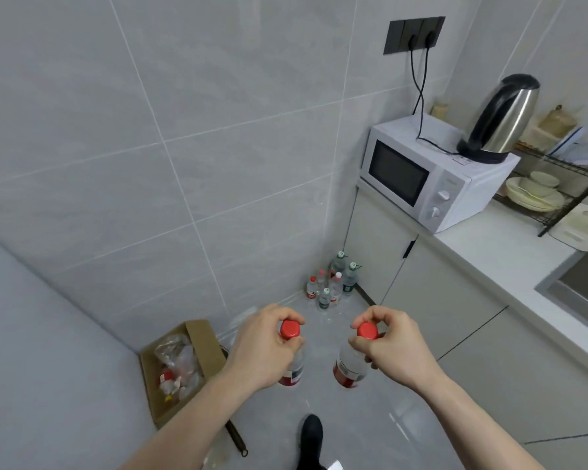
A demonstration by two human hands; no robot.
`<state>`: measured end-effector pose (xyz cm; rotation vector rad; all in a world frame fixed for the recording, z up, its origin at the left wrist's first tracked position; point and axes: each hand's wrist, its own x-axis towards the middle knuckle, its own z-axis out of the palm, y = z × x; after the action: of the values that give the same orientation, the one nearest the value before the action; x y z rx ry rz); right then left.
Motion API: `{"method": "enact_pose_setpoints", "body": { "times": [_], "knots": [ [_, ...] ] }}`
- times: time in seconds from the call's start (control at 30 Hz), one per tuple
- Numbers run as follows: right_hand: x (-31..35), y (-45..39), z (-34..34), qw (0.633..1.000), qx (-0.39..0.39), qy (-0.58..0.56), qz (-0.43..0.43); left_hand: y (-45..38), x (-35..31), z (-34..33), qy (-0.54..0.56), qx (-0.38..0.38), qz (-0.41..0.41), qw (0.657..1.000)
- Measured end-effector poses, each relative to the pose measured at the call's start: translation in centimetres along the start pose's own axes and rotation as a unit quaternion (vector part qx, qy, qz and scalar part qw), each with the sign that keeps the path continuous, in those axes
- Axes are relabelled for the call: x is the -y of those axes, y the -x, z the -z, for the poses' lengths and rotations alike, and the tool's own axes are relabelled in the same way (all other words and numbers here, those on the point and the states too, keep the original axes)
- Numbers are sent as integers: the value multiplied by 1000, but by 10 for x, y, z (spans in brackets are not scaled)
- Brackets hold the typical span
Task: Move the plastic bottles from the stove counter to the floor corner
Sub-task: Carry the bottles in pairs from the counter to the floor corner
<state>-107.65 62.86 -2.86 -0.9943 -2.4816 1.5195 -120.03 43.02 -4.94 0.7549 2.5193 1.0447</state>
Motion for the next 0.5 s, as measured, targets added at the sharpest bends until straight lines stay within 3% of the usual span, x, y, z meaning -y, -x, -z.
{"method": "enact_pose_setpoints", "body": {
  "times": [0.5],
  "knots": [
    [49, -230, -33, 998, 52, 29, -7, -205, 33, 43, 1, -15, 39, 999]
  ]
}}
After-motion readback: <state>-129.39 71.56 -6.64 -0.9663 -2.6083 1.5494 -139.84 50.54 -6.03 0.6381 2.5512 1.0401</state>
